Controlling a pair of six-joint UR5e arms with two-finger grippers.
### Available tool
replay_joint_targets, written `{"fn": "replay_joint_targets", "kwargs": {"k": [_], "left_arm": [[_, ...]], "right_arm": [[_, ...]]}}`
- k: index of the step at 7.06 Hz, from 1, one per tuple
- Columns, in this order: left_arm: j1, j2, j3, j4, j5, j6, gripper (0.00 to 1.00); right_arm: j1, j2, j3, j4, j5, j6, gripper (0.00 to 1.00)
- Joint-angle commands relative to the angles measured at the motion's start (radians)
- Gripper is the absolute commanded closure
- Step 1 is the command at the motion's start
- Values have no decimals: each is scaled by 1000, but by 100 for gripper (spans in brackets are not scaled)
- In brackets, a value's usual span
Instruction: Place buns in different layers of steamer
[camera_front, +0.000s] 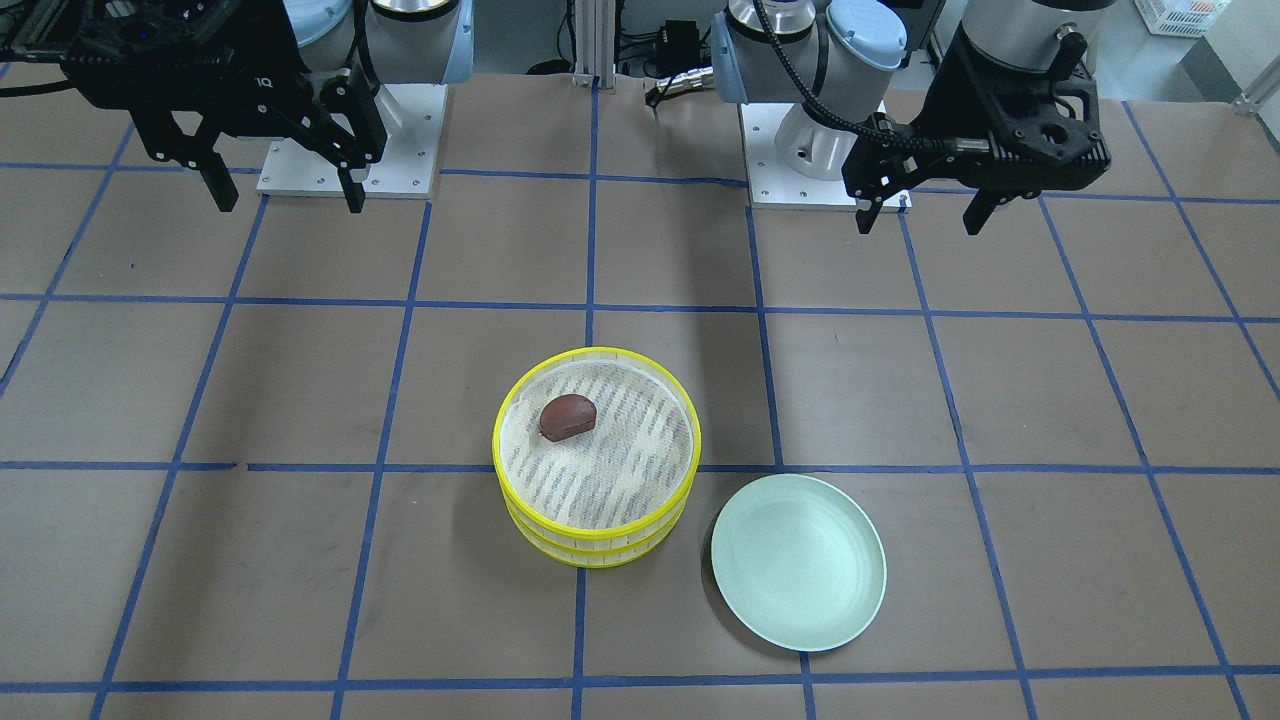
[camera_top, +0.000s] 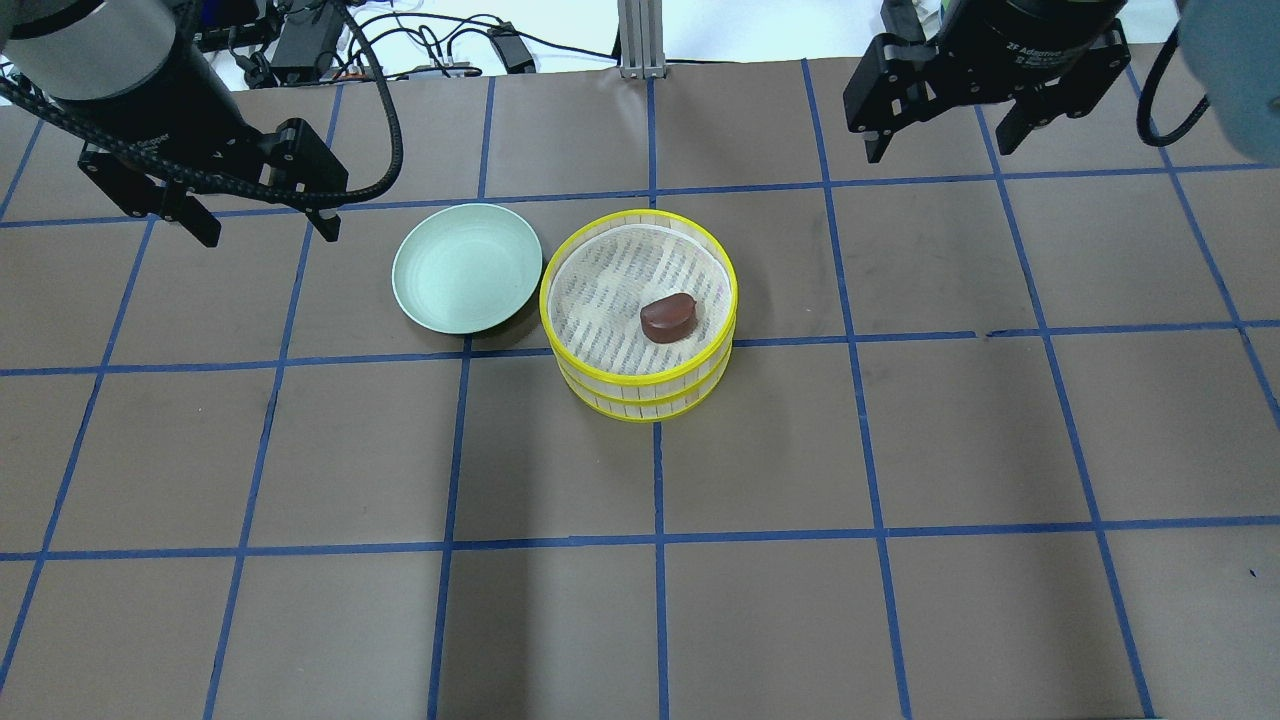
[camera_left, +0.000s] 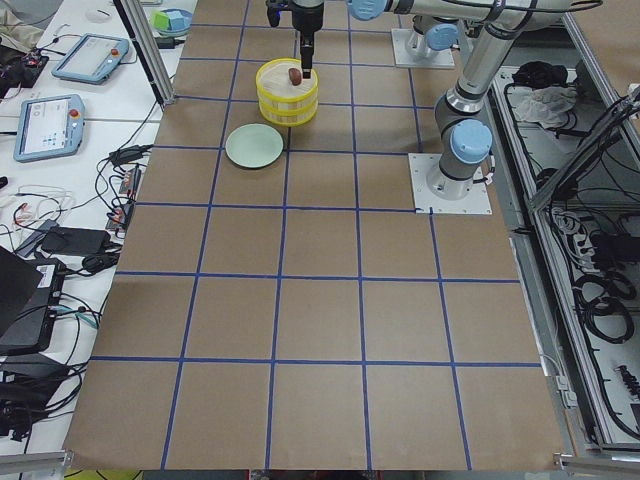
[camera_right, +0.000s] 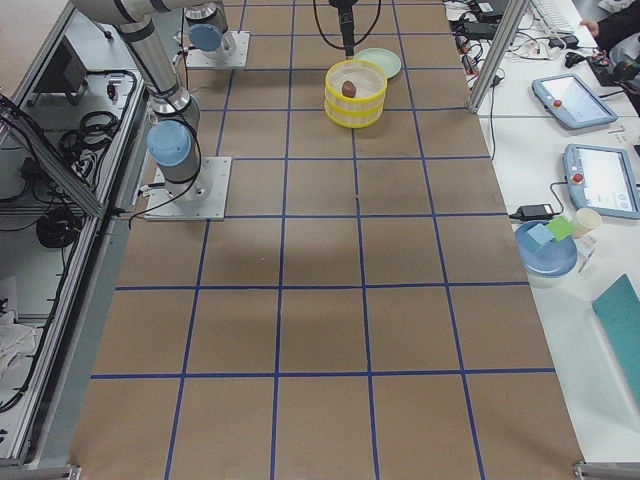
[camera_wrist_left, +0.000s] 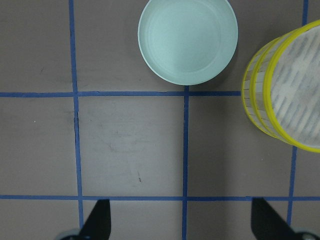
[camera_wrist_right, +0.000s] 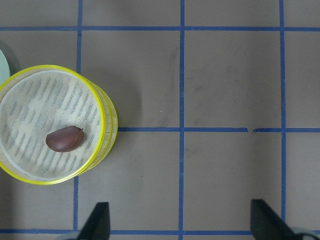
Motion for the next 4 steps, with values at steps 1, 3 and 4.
{"fn": "replay_joint_targets", "kwargs": {"k": [1, 3, 4], "left_arm": [[-1, -4, -1, 2, -2, 0, 0], [-1, -3, -1, 0, 1, 0, 0], [-1, -3, -1, -3, 1, 0, 0]], "right_arm": [[0, -1, 0, 1, 0, 0, 0], [0, -1, 0, 3, -2, 0, 0], [-2, 0, 2, 3, -2, -1, 0]]}}
